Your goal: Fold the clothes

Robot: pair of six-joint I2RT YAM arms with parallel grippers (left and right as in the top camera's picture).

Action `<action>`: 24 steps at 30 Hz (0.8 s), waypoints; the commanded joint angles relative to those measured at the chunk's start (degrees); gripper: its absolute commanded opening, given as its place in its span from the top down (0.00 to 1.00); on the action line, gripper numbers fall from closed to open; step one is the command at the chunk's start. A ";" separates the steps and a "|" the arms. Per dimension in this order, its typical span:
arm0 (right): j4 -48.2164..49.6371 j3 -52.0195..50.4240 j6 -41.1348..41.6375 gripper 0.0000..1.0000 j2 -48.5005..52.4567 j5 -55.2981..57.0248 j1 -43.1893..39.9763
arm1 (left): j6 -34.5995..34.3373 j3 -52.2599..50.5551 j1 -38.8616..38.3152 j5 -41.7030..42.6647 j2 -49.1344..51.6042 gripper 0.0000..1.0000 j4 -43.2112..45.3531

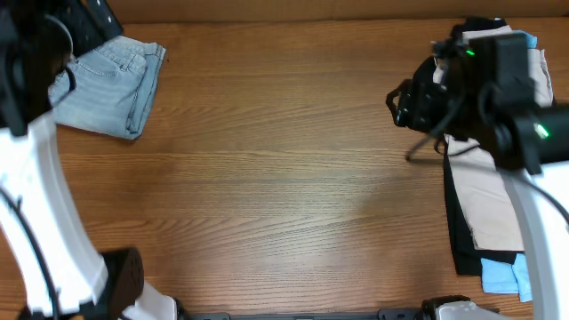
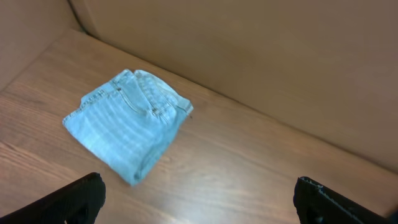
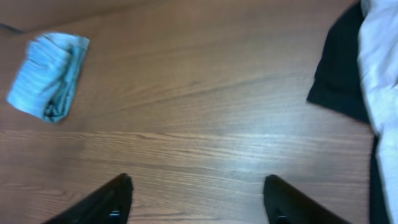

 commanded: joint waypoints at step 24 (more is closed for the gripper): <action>-10.71 1.42 0.98 0.00 -30.40 4.31 -0.26 | 1.27 0.37 -0.63 0.39 -2.62 0.00 -4.90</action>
